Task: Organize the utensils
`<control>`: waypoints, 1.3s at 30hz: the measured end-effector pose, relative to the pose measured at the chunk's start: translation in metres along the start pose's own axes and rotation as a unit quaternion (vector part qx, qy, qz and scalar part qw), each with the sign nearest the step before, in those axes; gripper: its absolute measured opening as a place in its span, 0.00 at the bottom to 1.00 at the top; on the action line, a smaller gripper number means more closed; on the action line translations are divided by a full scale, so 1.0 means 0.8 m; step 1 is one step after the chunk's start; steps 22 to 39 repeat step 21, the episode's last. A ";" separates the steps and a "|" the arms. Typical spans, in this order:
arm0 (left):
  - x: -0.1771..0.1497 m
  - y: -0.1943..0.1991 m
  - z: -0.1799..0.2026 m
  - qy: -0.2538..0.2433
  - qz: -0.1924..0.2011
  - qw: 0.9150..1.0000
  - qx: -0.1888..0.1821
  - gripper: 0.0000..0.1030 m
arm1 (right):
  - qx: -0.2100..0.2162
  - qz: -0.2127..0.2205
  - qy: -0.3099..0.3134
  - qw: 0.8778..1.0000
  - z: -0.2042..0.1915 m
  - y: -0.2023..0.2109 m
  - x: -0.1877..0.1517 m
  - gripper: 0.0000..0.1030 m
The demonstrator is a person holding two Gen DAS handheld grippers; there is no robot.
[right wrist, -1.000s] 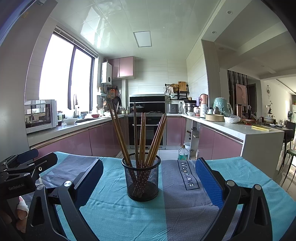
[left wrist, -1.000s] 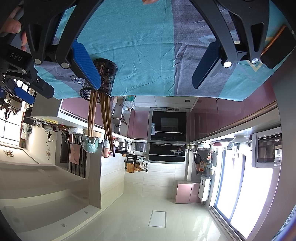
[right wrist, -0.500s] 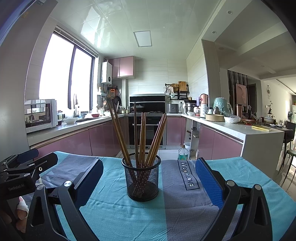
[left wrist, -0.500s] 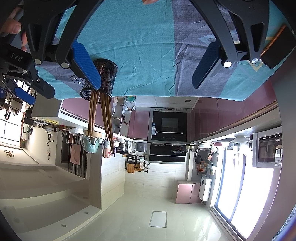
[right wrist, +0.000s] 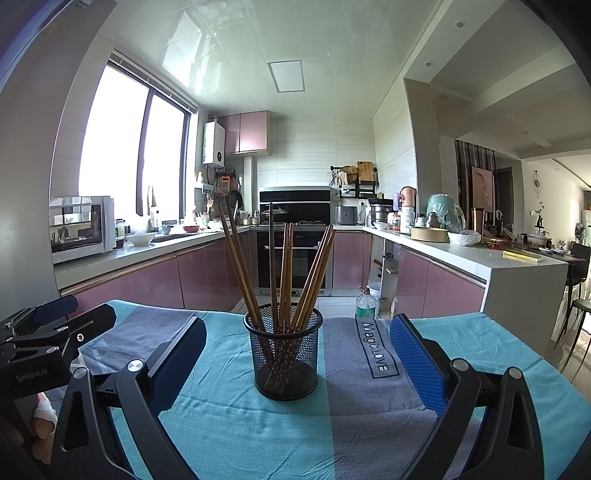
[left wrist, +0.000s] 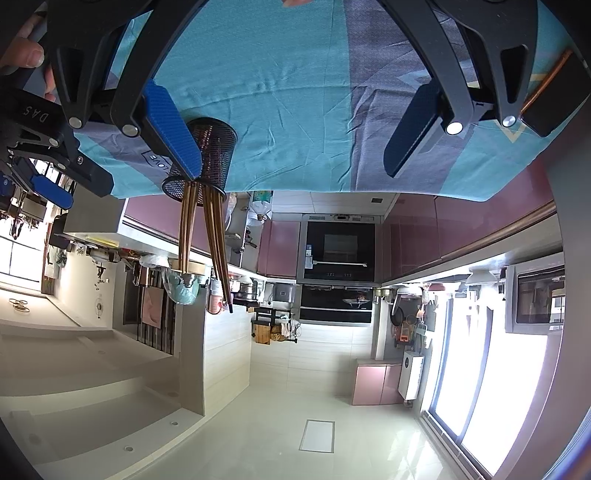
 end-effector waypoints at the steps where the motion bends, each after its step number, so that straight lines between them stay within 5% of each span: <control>1: 0.000 0.000 -0.001 0.000 0.000 1.000 0.000 0.94 | 0.000 0.000 0.000 1.000 0.001 -0.001 0.000 0.93; 15: -0.003 -0.006 0.002 -0.005 -0.009 1.000 0.001 0.94 | 0.001 -0.015 -0.007 1.000 0.011 -0.008 -0.002 0.93; 21: -0.019 -0.038 -0.015 0.014 -0.072 0.997 0.007 0.94 | -0.056 -0.092 -0.021 0.994 0.078 -0.043 -0.011 0.93; 39: -0.019 -0.038 -0.015 0.014 -0.072 0.997 0.007 0.94 | -0.056 -0.092 -0.021 0.994 0.078 -0.043 -0.011 0.93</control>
Point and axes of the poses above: each gripper's, at about its wrist camera, not at the fingertips, and y roughly against the way its jaws point, z to its right, x to its top, the point moved 5 cm from there along -y, roughly the way its jaws point, and after that the axes turned 11 degrees about -y, right-handed, at the moved point
